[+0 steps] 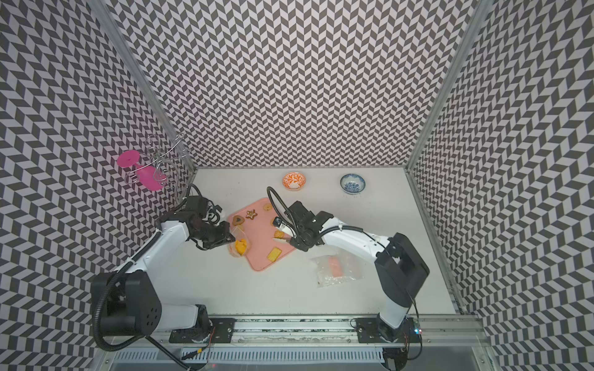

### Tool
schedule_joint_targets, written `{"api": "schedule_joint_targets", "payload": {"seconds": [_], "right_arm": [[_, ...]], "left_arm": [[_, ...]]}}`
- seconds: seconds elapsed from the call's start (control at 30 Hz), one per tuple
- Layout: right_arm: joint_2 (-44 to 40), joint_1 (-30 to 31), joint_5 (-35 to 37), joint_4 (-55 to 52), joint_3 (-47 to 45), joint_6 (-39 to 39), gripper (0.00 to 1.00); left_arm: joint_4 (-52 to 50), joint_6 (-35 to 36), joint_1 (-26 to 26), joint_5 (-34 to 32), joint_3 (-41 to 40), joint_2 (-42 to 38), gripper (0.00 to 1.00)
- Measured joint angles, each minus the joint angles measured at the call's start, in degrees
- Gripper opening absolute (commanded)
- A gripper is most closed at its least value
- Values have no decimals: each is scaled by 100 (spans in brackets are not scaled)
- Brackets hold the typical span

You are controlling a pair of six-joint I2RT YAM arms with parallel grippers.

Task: Put the cookies into a resealable bag to prevent moisture
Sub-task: Pick up the cookie from the tray.

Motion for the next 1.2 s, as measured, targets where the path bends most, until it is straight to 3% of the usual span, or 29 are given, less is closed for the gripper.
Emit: {"api": "schedule_joint_targets", "payload": {"seconds": [0.67,1.2], "right_arm": [[-22,-153,142,216,79,339,47],[264,-197,-299,216,120,358,46]], "left_arm": [[11,0,-22,20,-74,-11,0],[44,2,-22,44,-74,-11,0]]}}
